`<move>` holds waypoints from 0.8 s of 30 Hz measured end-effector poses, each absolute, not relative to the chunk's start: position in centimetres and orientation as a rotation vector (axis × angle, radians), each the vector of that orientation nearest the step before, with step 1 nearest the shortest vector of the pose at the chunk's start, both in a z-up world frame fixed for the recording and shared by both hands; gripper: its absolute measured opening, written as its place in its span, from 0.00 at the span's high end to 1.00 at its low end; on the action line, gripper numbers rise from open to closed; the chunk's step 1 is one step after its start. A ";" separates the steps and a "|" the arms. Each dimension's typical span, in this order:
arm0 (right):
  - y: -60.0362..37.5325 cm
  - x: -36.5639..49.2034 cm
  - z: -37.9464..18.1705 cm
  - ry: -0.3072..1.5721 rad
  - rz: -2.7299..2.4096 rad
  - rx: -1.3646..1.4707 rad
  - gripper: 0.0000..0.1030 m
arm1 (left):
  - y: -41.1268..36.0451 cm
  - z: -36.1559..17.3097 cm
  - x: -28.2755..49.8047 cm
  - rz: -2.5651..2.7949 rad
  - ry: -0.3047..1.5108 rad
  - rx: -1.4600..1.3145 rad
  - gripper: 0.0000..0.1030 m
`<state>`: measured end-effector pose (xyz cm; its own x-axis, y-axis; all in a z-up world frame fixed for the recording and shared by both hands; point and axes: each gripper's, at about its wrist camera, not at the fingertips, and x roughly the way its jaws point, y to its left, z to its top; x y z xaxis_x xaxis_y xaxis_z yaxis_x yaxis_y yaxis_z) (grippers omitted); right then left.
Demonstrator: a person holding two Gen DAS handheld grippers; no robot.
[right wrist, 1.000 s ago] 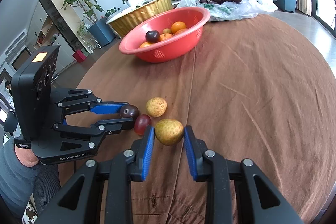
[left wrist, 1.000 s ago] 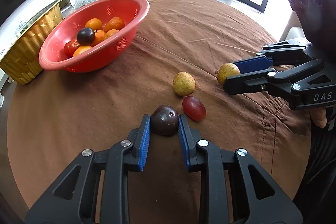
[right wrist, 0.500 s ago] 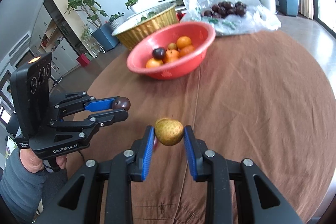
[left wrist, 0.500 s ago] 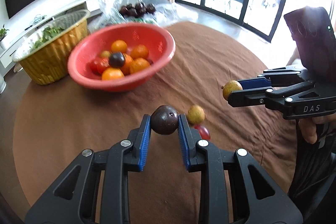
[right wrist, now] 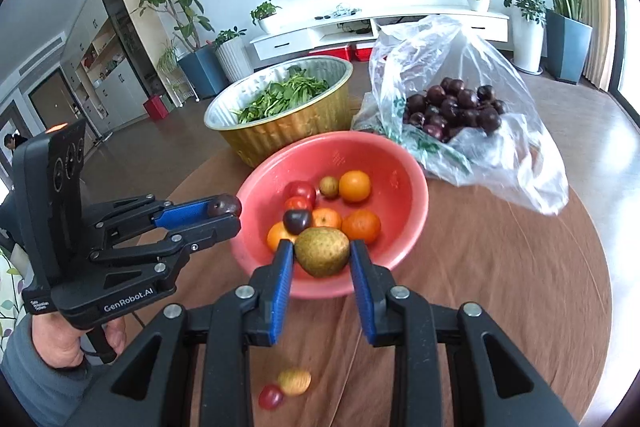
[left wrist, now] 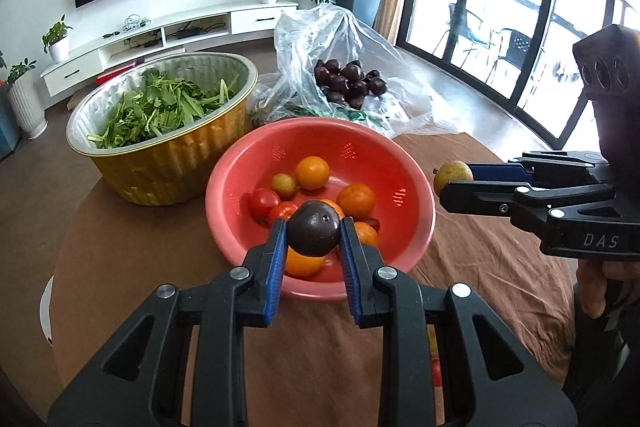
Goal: Organize fruits
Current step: 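Carry the pear and plum into the red bowl and open both tools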
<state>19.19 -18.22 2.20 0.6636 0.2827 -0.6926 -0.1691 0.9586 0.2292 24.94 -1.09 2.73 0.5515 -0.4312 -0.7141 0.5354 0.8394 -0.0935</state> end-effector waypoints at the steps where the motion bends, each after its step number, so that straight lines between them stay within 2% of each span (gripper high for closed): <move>1: -18.1 20.0 2.0 0.814 0.252 0.140 0.69 | -1.3 2.6 25.6 -0.569 0.808 0.140 0.77; 13: -17.6 27.0 -1.6 0.905 0.214 0.084 0.70 | -2.5 -1.2 29.3 -0.516 0.855 0.140 0.77; 24: -17.2 28.4 -3.5 0.936 0.194 0.048 0.69 | -2.5 -2.2 30.0 -0.498 0.867 0.123 0.75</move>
